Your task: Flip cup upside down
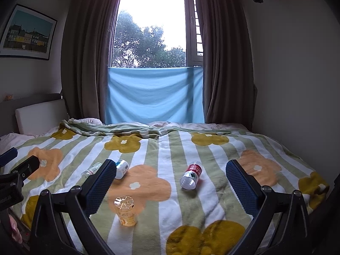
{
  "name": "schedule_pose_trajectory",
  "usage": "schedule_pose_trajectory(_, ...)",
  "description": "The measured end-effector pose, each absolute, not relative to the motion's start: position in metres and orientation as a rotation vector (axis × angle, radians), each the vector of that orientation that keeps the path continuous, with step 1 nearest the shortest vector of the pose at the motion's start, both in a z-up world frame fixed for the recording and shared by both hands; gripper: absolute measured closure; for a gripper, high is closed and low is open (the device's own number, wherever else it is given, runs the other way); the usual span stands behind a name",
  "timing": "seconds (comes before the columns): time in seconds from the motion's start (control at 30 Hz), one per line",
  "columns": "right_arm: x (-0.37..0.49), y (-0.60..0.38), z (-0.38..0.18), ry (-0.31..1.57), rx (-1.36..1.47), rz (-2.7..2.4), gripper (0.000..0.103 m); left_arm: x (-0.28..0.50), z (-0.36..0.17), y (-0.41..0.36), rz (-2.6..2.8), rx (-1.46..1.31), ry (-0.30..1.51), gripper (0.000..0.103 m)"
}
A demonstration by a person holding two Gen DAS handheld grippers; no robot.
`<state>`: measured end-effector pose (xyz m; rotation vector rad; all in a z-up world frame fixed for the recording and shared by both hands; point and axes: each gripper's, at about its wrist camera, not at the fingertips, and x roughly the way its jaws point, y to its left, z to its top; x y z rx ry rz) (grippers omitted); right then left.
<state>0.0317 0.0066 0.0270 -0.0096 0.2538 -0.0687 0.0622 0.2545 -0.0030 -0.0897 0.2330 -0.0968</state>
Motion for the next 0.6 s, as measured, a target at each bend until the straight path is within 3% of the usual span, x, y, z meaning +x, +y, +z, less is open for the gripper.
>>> schedule_pose_trajectory(0.6, 0.029, 0.012, 0.029, 0.246, -0.009, -0.064, 0.000, 0.051, 0.002, 0.255, -0.081, -0.084, 0.168, 0.000)
